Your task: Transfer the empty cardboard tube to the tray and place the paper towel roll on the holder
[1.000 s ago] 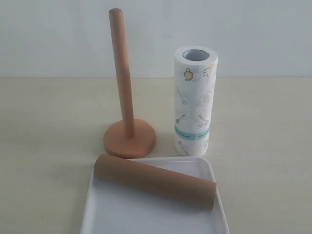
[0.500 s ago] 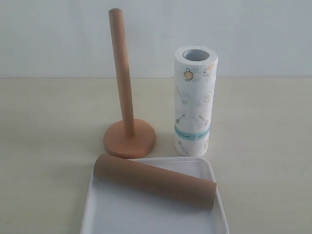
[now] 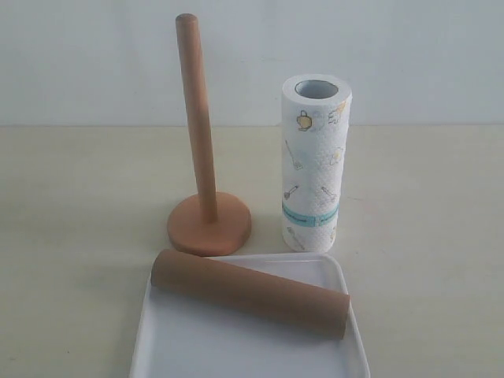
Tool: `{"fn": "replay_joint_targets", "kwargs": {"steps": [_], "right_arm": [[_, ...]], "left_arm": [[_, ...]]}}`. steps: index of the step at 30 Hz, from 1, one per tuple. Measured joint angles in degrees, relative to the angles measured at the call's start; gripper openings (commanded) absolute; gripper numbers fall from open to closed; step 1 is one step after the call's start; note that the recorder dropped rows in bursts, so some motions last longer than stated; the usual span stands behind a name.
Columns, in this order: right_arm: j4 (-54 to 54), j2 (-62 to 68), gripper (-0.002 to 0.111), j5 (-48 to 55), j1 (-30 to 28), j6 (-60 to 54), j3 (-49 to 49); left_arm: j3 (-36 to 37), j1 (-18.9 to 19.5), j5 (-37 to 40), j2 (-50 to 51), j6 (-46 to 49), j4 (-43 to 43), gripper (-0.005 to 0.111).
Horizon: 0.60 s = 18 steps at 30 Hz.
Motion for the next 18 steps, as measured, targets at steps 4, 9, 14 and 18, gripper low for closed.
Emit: {"fn": "replay_joint_targets", "kwargs": {"steps": [4, 9, 14, 18], "right_arm": [[0.0, 0.0, 0.001, 0.0, 0.0, 0.0, 0.0], [0.0, 0.0, 0.001, 0.0, 0.0, 0.0, 0.0], [0.0, 0.0, 0.001, 0.0, 0.0, 0.0, 0.0], [0.0, 0.0, 0.001, 0.0, 0.0, 0.0, 0.0]], "left_arm": [[0.0, 0.0, 1.0, 0.0, 1.5, 0.3, 0.004], [0.0, 0.0, 7.3, 0.0, 7.7, 4.0, 0.004], [0.0, 0.0, 9.6, 0.0, 9.1, 5.3, 0.004], [0.0, 0.0, 9.7, 0.0, 9.1, 5.5, 0.004]]}}
